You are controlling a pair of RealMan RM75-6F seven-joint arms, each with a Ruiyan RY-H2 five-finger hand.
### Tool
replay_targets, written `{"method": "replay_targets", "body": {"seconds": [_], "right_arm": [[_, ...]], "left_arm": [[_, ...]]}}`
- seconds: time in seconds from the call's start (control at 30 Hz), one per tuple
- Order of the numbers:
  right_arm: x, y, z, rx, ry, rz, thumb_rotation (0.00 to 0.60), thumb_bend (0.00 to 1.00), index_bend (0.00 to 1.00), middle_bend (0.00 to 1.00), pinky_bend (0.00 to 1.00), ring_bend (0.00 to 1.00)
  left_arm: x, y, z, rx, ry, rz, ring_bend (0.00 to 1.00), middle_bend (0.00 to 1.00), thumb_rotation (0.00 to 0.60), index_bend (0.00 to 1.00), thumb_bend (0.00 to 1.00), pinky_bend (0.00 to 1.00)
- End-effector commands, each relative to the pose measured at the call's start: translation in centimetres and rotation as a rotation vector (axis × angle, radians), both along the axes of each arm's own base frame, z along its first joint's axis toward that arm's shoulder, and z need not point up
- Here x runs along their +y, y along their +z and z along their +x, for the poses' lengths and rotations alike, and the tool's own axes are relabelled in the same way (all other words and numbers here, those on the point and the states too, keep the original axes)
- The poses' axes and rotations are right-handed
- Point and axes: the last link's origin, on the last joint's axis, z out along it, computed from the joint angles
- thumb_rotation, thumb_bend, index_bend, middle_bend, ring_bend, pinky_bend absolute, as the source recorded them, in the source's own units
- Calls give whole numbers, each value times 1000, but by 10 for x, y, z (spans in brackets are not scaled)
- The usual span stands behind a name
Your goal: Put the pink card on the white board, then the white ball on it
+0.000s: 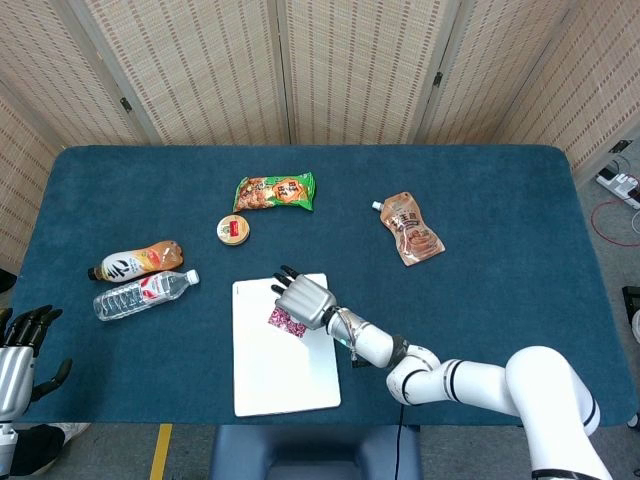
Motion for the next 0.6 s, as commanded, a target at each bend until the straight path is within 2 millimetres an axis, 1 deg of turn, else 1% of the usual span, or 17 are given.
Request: {"method": "replay_targets", "body": {"seconds": [0.03,0.07,0.13,0.23,0.37,0.43,0.5,0.6], "right_arm": [[0,-4,3,9,5,2,600,332,444,193,0,44],[0,-5,4,13,5,2,600,332,420,190,0,42],[0,-8,4,17,1,6,600,332,325,178,0,34],[1,-9,3,19,-1,8,600,332,222,168,0,23],[2,-1,3,-1,-5,-1,600,332,148,165,0,20],[2,10,-2,-19,-7,-20,600,332,147,164,0,21],[2,23,-11,-25,-9,-46,600,332,147,163,0,21],[3,52,-33,-38,-36,-117,600,332,147,153,0,24]], "left_arm": [[0,0,-1,-2,0,2,176,175,600,195,358,0],[0,0,-1,-2,1,1,176,175,600,195,358,0],[-1,0,-2,-2,4,0,176,175,600,195,358,0],[-1,-1,-4,-2,8,-1,176,175,600,195,357,0],[0,0,-4,-3,5,0,176,175,600,194,358,0],[1,0,-4,-4,2,1,176,175,600,194,358,0],[2,1,-4,-4,0,2,176,175,600,194,358,0],[4,1,-3,-8,-6,2,176,175,600,195,358,0]]}}
